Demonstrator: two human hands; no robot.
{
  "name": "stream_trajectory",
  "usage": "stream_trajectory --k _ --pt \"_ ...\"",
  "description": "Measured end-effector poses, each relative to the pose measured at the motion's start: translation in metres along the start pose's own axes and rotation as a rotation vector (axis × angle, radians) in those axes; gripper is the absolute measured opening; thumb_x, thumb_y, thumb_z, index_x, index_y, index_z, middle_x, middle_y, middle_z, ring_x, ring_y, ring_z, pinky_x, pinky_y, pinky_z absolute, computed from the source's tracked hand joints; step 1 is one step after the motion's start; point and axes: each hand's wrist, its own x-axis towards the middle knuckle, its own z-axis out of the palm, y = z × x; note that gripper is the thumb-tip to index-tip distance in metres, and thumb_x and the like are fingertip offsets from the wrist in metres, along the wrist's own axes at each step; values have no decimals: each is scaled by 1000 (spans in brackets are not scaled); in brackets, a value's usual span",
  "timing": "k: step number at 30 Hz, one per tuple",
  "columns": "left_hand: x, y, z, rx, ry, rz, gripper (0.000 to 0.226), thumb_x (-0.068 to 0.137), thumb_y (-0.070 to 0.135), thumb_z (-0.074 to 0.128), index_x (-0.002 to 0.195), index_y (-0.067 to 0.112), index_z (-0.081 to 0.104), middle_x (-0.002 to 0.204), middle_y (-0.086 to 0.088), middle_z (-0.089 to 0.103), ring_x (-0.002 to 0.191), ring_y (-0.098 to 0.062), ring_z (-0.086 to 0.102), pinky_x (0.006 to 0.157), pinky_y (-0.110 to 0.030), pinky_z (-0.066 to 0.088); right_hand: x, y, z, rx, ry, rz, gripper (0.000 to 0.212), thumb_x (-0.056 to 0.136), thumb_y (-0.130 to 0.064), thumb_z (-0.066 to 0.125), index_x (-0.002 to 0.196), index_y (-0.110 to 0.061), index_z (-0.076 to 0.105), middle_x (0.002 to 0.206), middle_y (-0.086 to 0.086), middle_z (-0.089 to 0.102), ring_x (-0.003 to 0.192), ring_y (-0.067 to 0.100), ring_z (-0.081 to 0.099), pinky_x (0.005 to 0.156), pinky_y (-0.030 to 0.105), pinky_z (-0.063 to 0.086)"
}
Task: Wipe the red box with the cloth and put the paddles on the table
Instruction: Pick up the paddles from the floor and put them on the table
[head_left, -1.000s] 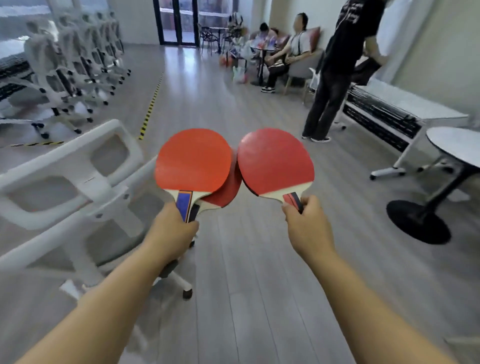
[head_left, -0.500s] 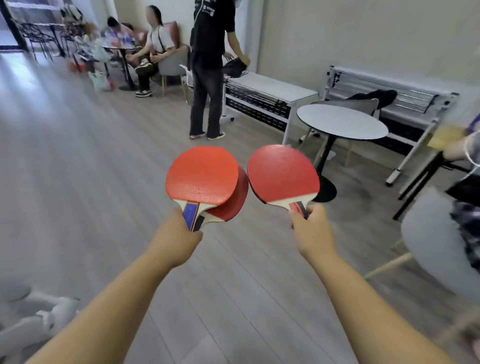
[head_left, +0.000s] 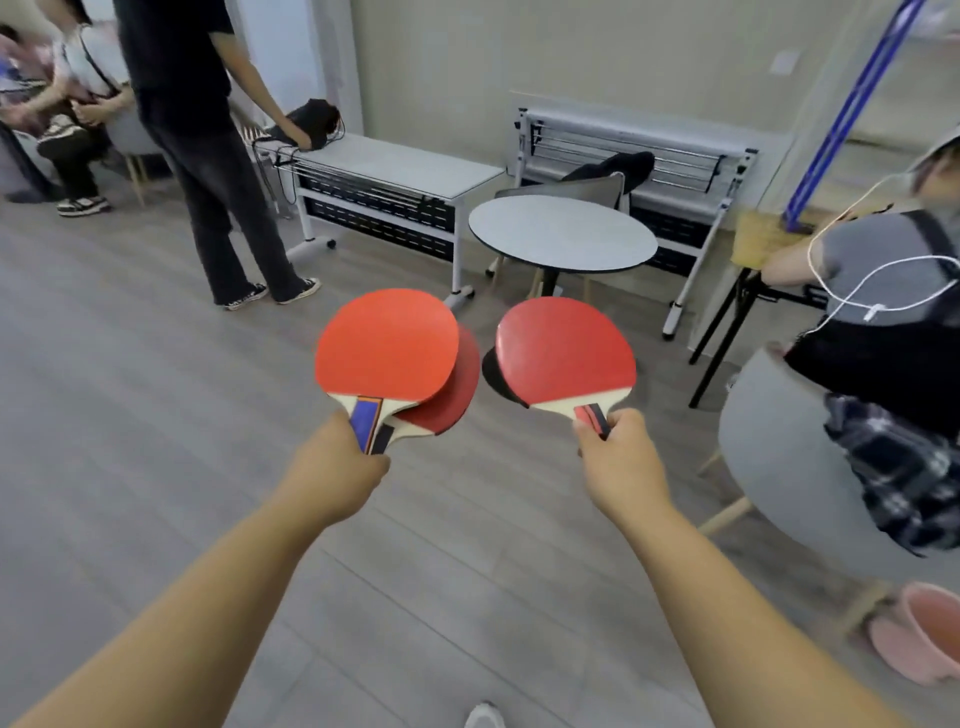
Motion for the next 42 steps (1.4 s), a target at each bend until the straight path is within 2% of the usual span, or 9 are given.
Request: stream_trajectory --k 3,7,12,15,21,26,33,36,42 --pt "72 27 16 -9 -17 -1 24 76 10 62 80 19 40 85 -16 65 76 -37 64 72 -45 55 74 -10 8 -25 17 19 28 95 -36 49 103 -11 42 92 8 61 86 31 59 70 35 42" --pt "154 55 26 -15 -28 -5 24 76 10 62 80 18 41 85 -16 66 72 -34 62 73 -45 55 158 -32 17 -54 17 36 26 96 -35 47 101 -11 38 78 -1 53 82 30 56 69 36 42" --pt "247 74 31 -39 -51 -16 22 78 9 61 81 17 41 81 -16 66 67 -33 61 69 -44 54 246 -54 47 -60 21 71 29 96 -37 46 103 -10 40 81 4 57 80 30 59 69 38 44" --pt "312 80 28 -50 -81 -17 19 79 8 60 86 12 44 83 -20 66 58 -30 58 59 -36 51 297 -68 72 -56 25 80 30 96 -38 46 103 -10 41 81 5 58 75 28 57 65 36 43" --pt "452 94 22 -50 -130 24 24 75 9 61 93 5 46 82 -21 65 76 -38 67 62 -46 55 396 -104 123 -53 71 124 30 96 -38 47 105 -10 41 79 -1 54 75 24 55 62 32 38" --pt "546 118 21 11 -206 52 20 77 8 60 92 4 47 79 -18 67 54 -27 58 51 -29 47 466 -130 147 -54 109 162 26 97 -36 46 102 -11 38 78 -4 50 73 20 51 61 32 35" --pt "652 153 52 17 -308 63 16 77 5 60 88 3 48 74 -17 66 53 -27 57 49 -28 47 559 -124 170 -58 153 247 34 96 -39 46 103 -7 42 93 8 63 83 29 59 67 35 41" --pt "697 169 72 42 -336 83 14 76 5 60 86 3 51 67 -13 66 48 -25 56 48 -26 45 606 -116 176 -61 170 259 35 96 -42 46 102 -8 42 94 8 64 82 28 59 61 33 38" --pt "792 207 120 63 -409 71 19 74 5 60 92 1 53 69 -13 66 50 -26 58 52 -32 50 720 -100 186 -49 156 301 36 96 -43 45 104 -8 41 92 7 62 86 30 60 66 34 41"
